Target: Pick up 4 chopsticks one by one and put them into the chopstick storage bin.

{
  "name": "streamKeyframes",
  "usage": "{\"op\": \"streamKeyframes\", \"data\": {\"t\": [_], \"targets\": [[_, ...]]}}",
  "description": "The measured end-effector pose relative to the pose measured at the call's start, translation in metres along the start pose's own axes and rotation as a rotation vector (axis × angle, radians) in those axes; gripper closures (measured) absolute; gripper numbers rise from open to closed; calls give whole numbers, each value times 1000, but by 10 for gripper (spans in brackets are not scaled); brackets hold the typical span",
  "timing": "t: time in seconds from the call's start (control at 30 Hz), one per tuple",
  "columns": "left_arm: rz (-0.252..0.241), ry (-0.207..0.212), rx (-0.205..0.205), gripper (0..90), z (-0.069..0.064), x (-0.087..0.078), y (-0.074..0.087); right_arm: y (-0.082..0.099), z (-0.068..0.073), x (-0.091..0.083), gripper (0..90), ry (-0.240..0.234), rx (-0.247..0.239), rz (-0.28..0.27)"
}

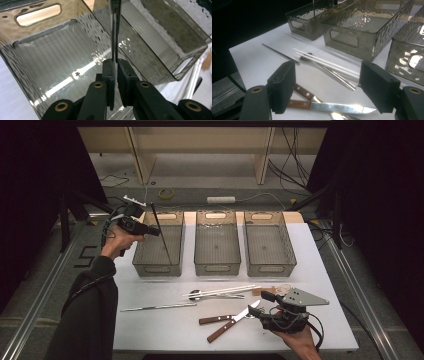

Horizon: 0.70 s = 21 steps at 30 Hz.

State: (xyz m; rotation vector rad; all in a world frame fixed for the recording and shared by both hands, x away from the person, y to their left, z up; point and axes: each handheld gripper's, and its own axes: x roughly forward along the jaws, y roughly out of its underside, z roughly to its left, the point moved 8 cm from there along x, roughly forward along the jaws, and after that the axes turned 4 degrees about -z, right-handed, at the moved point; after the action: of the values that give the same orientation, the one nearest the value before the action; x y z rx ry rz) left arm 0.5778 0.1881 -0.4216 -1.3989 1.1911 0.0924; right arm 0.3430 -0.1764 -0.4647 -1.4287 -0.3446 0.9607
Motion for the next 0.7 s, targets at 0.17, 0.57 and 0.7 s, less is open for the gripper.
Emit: {"op": "streamKeyframes", "data": {"t": [0.17,0.57,0.7], "targets": [[4,-7,-14,793,2,4,3,0,0,-1,304,1,2,0],[-17,-11,16,510,-16,-17,1,-1,0,-1,300,0,2,-2],[-5,-11,87,416,-36,-32,7,-1,0,-1,298,-1,1,-3]]}}
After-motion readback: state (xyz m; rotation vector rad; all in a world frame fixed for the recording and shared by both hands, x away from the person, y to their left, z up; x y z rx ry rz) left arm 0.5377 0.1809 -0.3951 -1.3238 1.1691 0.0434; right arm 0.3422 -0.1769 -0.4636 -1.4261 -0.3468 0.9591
